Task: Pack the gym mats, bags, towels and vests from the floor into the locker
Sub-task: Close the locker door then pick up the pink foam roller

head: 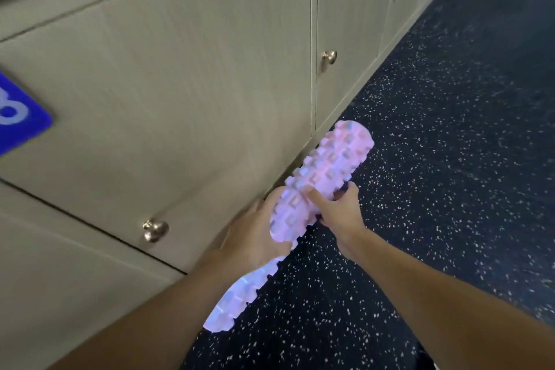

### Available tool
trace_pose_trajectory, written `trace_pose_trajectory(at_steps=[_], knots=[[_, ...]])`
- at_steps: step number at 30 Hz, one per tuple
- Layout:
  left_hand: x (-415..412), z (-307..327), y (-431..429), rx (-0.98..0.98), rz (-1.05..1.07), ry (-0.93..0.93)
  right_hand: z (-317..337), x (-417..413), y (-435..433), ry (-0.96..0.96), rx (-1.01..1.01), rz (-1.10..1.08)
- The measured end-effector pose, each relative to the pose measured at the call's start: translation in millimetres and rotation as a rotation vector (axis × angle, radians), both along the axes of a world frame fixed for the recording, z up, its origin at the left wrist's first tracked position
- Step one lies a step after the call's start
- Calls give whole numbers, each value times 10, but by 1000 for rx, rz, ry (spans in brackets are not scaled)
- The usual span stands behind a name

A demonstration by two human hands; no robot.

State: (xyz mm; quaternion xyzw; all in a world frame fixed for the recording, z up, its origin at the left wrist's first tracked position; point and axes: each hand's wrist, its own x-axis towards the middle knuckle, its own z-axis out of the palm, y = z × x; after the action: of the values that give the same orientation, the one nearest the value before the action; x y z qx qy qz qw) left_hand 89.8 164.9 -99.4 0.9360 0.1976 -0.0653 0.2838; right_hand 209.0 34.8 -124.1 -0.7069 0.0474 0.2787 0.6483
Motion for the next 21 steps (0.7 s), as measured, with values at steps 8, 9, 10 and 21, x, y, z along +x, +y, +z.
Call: trace_pose_trajectory(at_steps=[8,9,10,21], knots=[[-720,1189,-509,-10,119,-223,1437,-581,-260,-234,238,-41],[-839,1360,-560,2,111,-246,1641,-701,-331,-276,265,-42],[-967,1543,-606,14,98,-264,1853,-837,-407,-312,289,-36],[-2980,3755,-1211,-107,236,-729,3628,-3012,-916,-690,524,435]])
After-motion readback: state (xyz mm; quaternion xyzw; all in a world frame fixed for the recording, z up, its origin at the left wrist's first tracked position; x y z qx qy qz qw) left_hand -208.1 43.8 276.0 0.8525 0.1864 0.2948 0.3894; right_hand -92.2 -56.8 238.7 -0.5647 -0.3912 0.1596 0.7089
